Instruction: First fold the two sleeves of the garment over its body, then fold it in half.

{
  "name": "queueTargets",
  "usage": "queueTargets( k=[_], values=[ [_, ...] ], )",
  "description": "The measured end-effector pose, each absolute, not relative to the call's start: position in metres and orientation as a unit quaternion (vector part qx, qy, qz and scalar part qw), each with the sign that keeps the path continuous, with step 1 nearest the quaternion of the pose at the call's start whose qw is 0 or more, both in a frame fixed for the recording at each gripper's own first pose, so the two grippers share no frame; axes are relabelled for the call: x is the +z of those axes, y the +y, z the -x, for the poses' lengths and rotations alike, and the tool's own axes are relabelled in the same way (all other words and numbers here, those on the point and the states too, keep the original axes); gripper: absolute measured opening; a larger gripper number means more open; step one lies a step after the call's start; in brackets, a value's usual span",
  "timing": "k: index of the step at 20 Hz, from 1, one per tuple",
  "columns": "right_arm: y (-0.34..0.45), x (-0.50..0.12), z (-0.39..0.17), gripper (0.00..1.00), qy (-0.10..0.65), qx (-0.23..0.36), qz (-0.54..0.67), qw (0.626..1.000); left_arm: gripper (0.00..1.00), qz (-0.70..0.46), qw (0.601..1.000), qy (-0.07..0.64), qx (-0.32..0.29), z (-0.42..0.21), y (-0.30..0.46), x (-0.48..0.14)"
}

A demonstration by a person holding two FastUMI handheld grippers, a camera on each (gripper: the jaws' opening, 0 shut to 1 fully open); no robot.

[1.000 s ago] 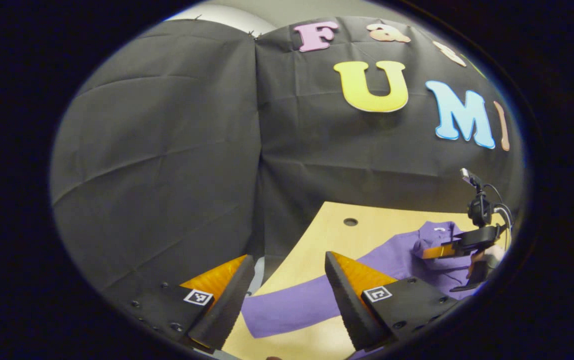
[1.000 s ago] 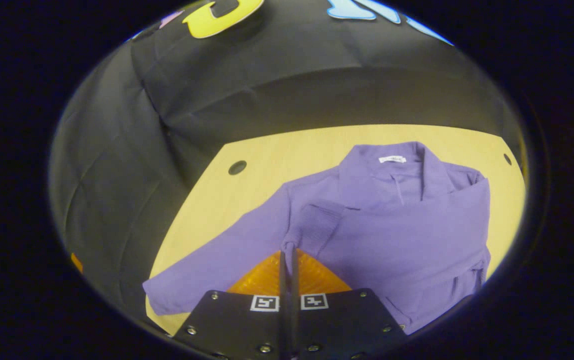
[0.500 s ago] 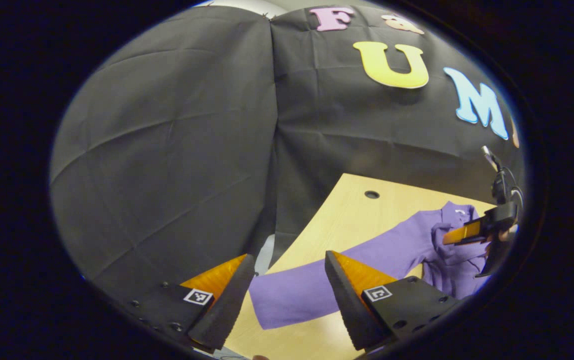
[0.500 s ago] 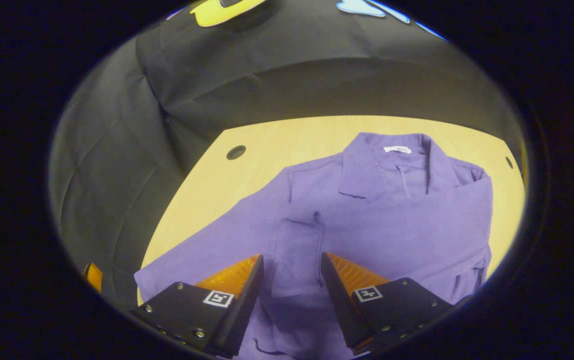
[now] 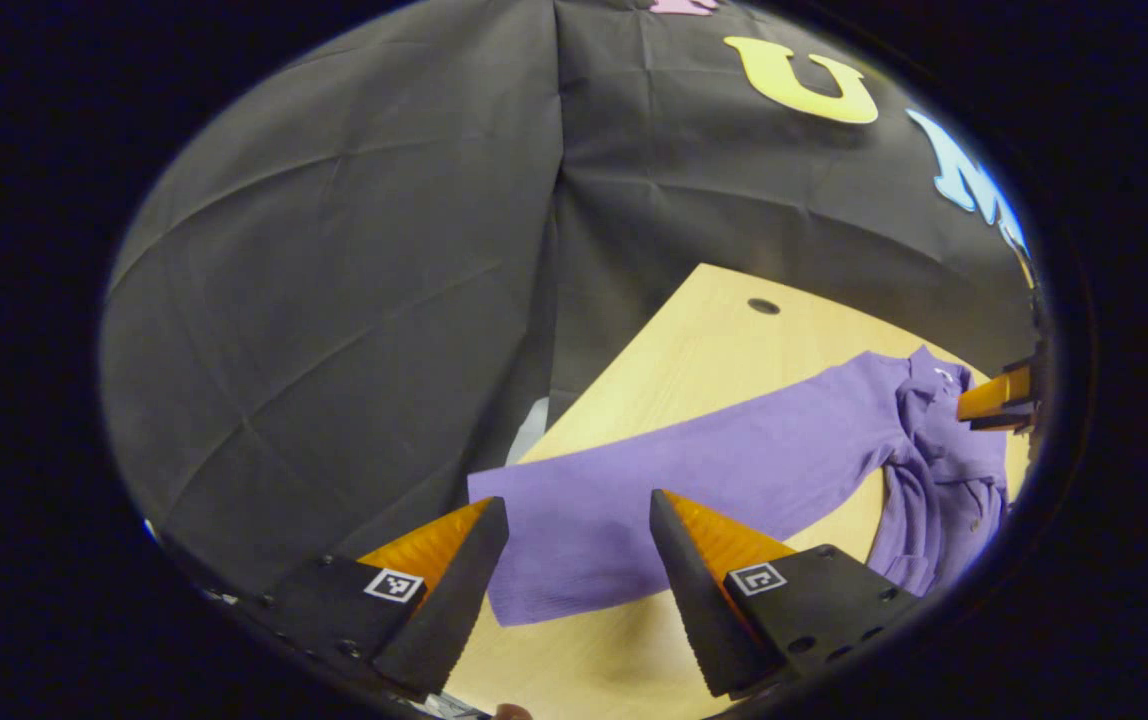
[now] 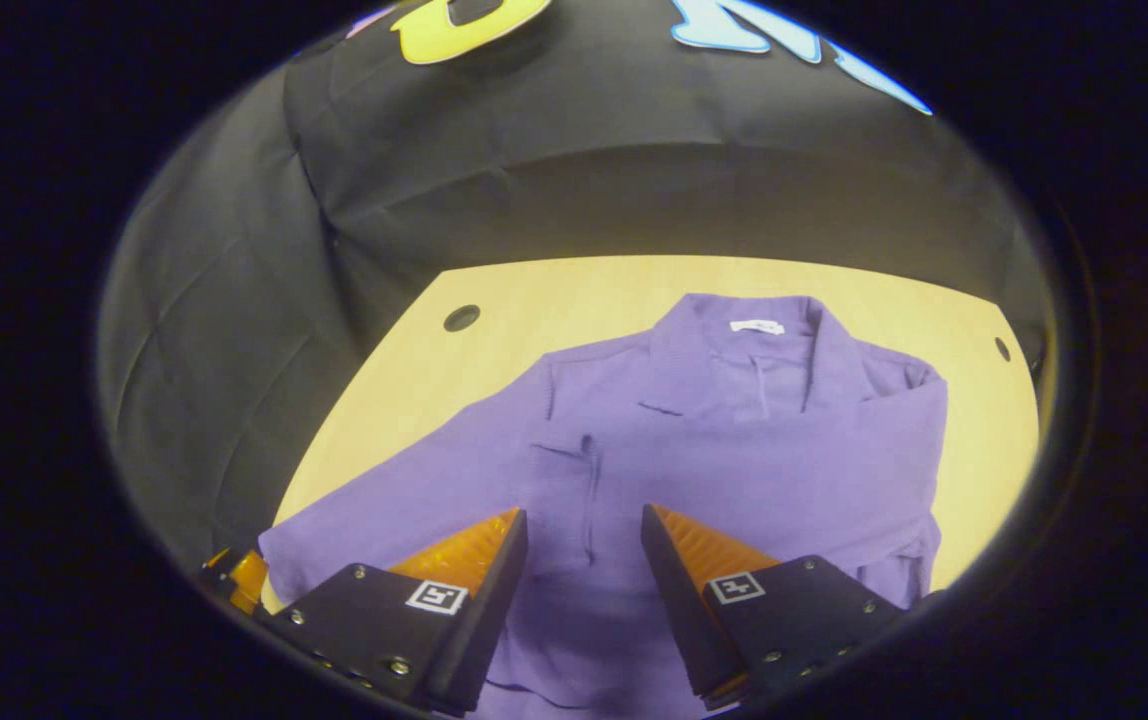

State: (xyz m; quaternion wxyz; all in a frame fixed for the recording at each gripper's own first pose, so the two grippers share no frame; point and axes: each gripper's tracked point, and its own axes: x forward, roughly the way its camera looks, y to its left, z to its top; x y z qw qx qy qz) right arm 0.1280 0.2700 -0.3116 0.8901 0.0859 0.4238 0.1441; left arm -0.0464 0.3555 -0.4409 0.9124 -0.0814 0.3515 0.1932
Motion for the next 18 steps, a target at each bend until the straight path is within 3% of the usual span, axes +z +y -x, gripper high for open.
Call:
queueTargets(
  k=[7,11,14,18],
  values=[
    [0.242,-0.310,-0.119,0.72,0.428,0.121,-0.097,0.890,0.95,0.086,0.885,0.409,0.203,0.060,0.354,-0.486],
    [0.234,-0.313,-0.111,0.72,0.432,0.112,-0.109,0.888,0.98,0.082,0.886,0.407,0.207,0.059,0.354,-0.485],
    [0.233,-0.316,-0.103,0.72,0.436,0.110,-0.117,0.885,0.93,0.089,0.889,0.401,0.203,0.054,0.351,-0.484],
    [0.231,-0.318,-0.097,0.73,0.440,0.115,-0.116,0.883,0.62,0.087,0.895,0.406,0.164,0.043,0.338,-0.484]
  ],
)
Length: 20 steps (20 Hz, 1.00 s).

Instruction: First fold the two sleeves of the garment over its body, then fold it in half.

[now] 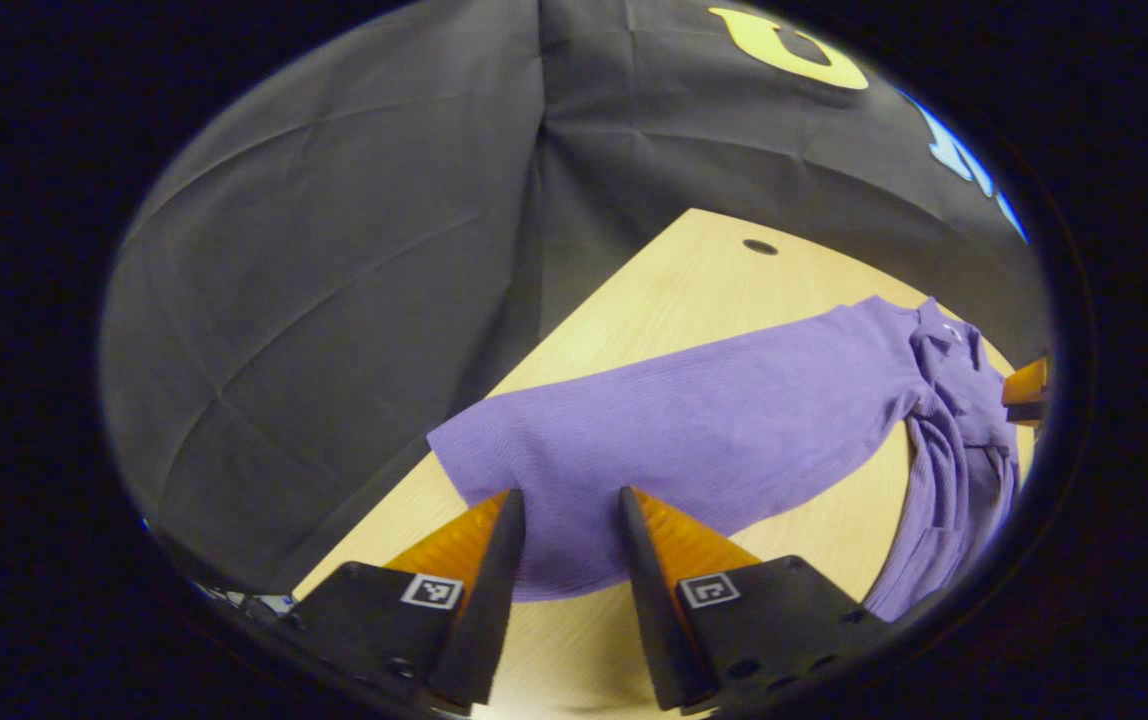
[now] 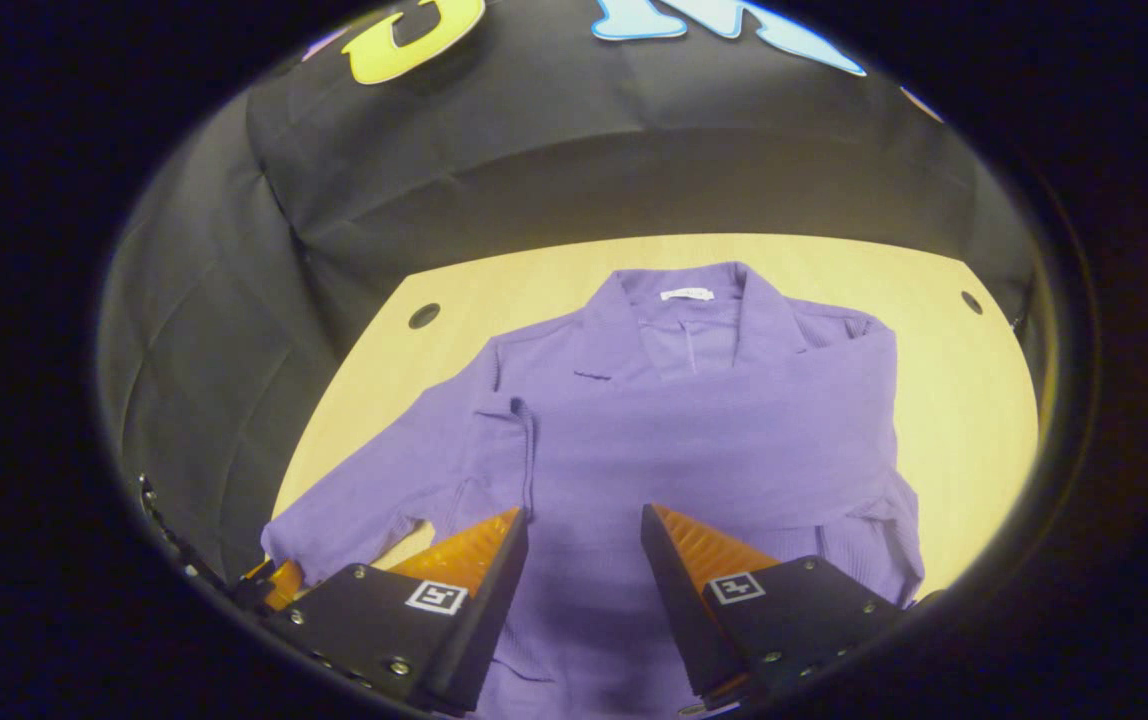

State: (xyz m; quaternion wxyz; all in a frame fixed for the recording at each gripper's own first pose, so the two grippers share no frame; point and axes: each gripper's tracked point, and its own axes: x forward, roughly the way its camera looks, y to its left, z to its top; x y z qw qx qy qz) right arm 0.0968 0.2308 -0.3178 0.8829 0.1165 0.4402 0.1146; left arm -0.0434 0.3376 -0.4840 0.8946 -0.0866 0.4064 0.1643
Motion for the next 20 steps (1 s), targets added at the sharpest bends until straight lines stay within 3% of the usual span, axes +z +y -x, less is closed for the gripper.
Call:
queueTargets(
  k=[2,4,13,20],
  values=[
    [0.229,-0.318,-0.097,0.72,0.440,0.115,-0.120,0.883,0.48,0.098,0.893,0.403,0.175,0.042,0.344,-0.484],
    [0.226,-0.316,-0.096,0.73,0.439,0.114,-0.125,0.882,0.07,0.129,0.887,0.399,0.192,0.036,0.341,-0.485],
    [0.199,-0.306,-0.095,0.73,0.425,0.097,-0.141,0.889,0.07,0.143,0.884,0.404,0.186,0.008,0.329,-0.463],
    [0.153,-0.304,-0.083,0.73,0.415,0.061,-0.169,0.892,0.07,0.134,0.918,0.356,0.109,-0.073,0.264,-0.399]
  ],
)
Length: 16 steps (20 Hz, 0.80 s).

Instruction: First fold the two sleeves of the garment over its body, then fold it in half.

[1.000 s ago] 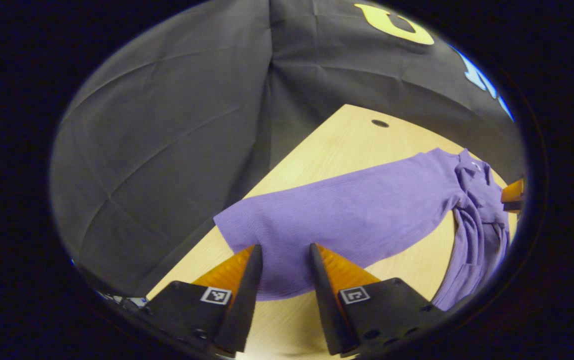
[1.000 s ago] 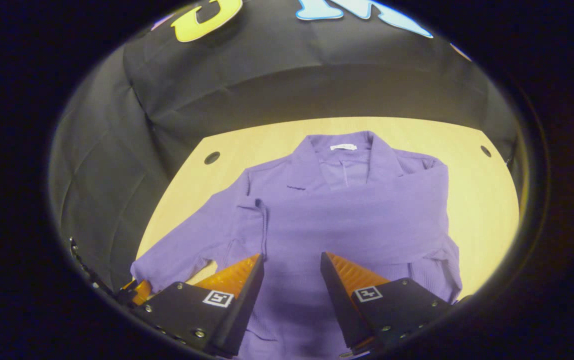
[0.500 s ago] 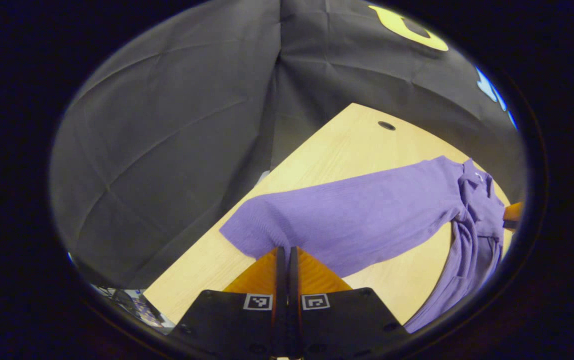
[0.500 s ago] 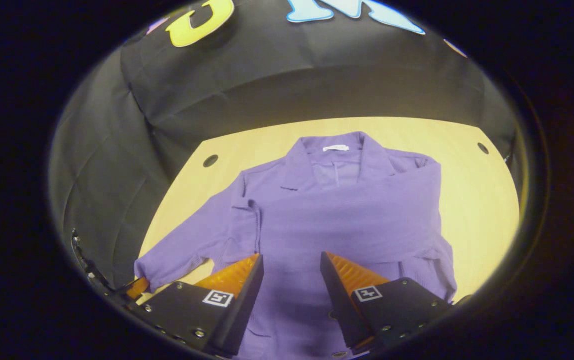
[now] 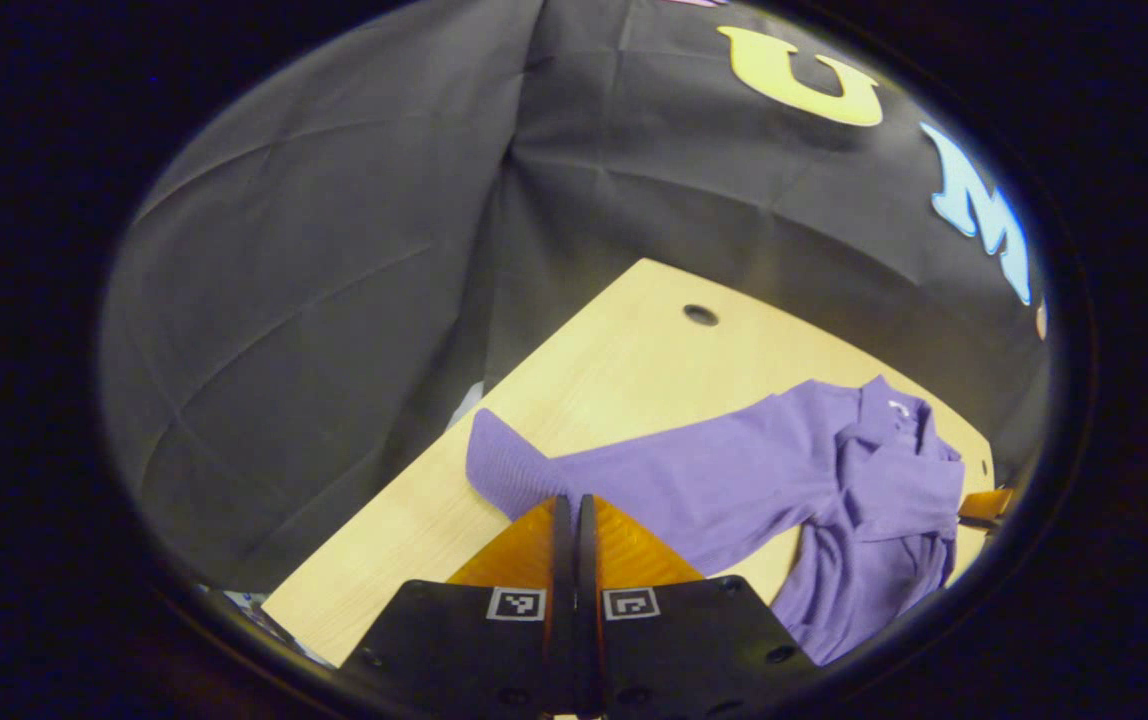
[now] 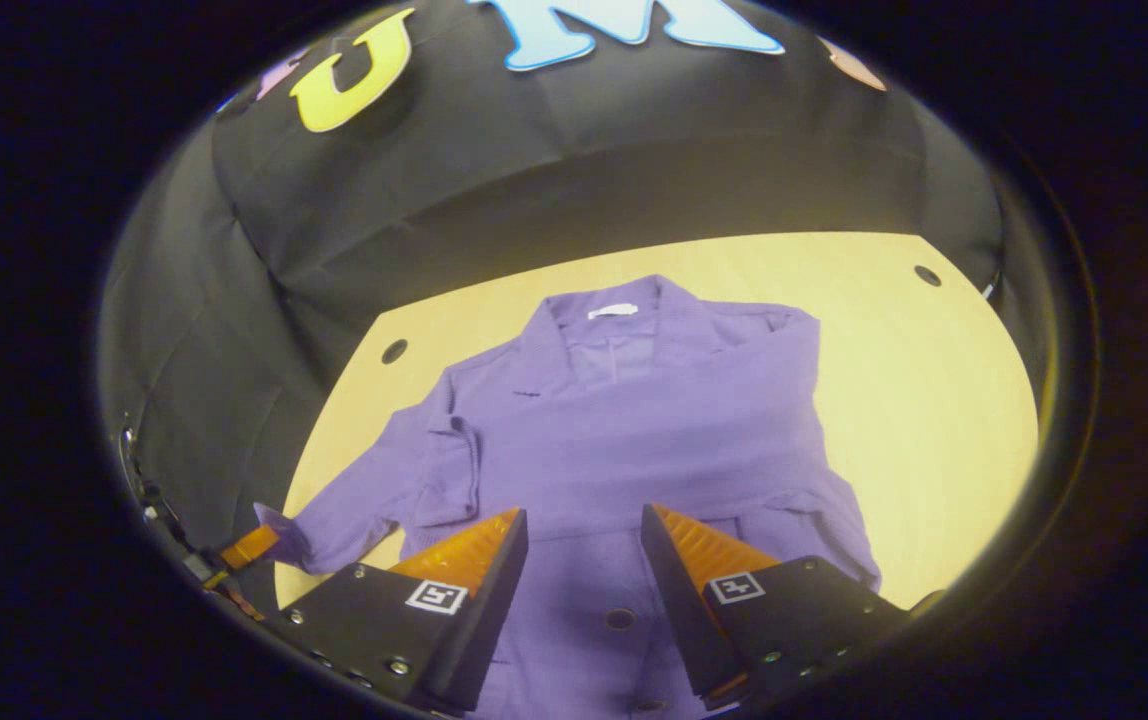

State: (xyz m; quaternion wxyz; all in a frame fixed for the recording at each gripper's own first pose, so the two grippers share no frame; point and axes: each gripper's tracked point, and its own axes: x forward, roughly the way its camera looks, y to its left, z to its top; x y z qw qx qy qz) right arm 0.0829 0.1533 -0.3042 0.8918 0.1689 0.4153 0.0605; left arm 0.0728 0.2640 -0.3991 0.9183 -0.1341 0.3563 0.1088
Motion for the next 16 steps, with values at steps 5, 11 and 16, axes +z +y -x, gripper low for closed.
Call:
queueTargets(
  k=[5,11,16],
  values=[
    [0.104,-0.305,-0.064,0.73,0.410,0.019,-0.193,0.891,0.07,0.126,0.934,0.331,0.038,-0.129,0.188,-0.359],
    [0.043,-0.314,-0.027,0.73,0.409,-0.037,-0.223,0.884,0.07,0.099,0.943,0.312,-0.067,-0.178,0.061,-0.325],
    [-0.006,-0.320,0.002,0.73,0.404,-0.082,-0.245,0.877,0.07,0.077,0.936,0.306,-0.156,-0.188,-0.056,-0.309]
  ],
)
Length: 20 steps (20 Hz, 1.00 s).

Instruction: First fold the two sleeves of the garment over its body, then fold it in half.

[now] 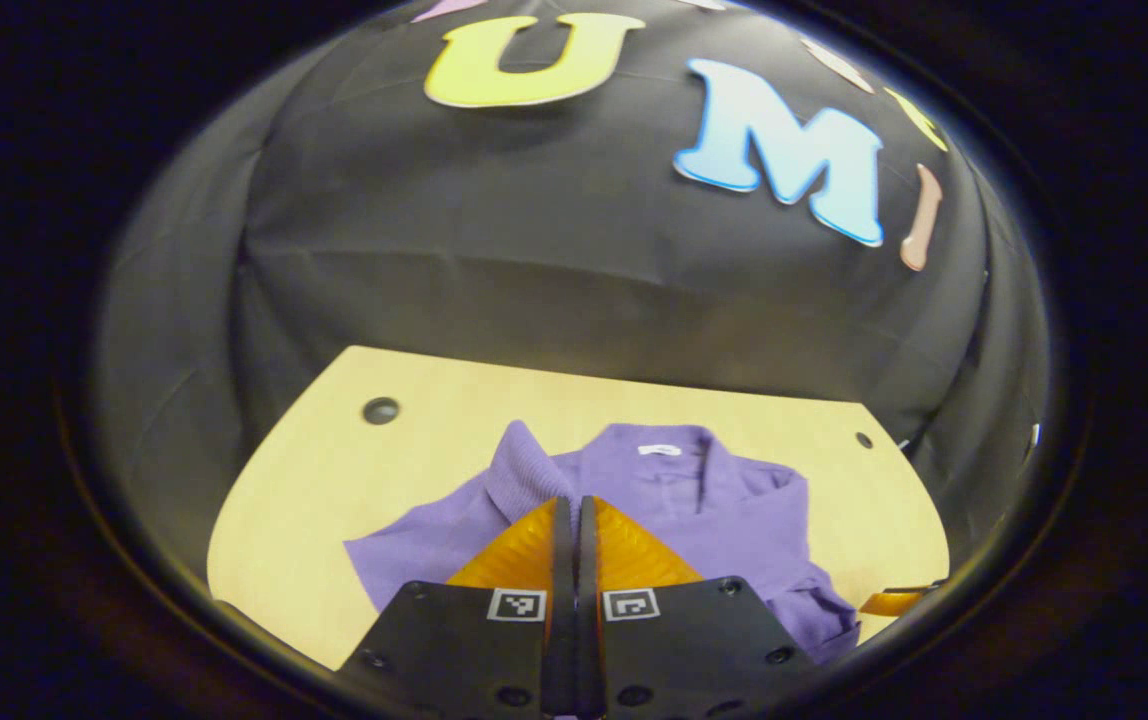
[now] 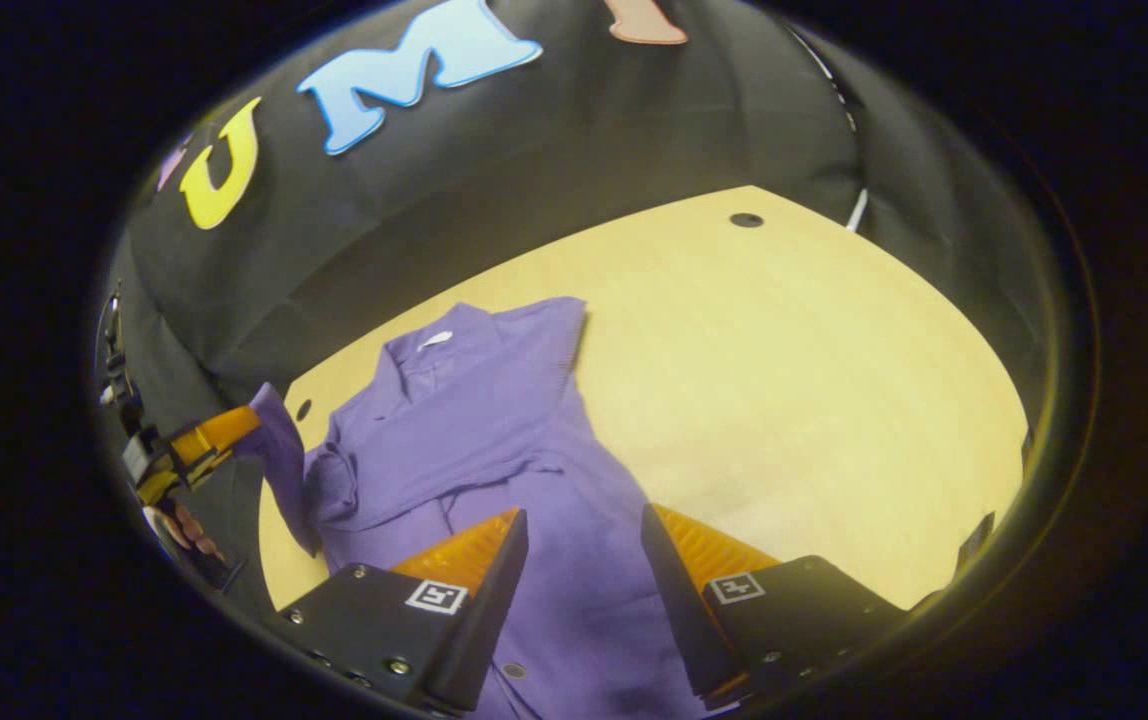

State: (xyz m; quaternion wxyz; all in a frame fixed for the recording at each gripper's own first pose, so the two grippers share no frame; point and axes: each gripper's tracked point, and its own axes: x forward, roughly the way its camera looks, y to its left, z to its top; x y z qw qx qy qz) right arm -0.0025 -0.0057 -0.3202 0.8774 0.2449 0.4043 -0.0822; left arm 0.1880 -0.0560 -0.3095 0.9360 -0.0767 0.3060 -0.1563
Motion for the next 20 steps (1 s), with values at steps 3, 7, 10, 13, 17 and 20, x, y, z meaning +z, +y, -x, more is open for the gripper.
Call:
queueTargets(
  k=[3,7,10,13,17,20],
  values=[
    [-0.033,-0.319,0.022,0.73,0.401,-0.107,-0.256,0.873,0.07,0.070,0.927,0.308,-0.203,-0.181,-0.124,-0.307],
    [-0.064,-0.322,0.045,0.73,0.400,-0.138,-0.269,0.865,0.07,0.062,0.913,0.306,-0.263,-0.169,-0.208,-0.296],
    [-0.081,-0.326,0.061,0.73,0.401,-0.157,-0.278,0.859,0.07,0.042,0.902,0.308,-0.298,-0.162,-0.263,-0.305],
    [-0.098,-0.326,0.070,0.72,0.400,-0.170,-0.282,0.855,0.07,0.037,0.892,0.323,-0.315,-0.153,-0.299,-0.317],
    [-0.115,-0.325,0.075,0.72,0.398,-0.181,-0.286,0.853,0.07,0.036,0.885,0.335,-0.322,-0.145,-0.319,-0.327],
    [-0.116,-0.326,0.074,0.72,0.400,-0.177,-0.286,0.853,0.07,0.035,0.884,0.338,-0.322,-0.145,-0.320,-0.329]
  ],
)
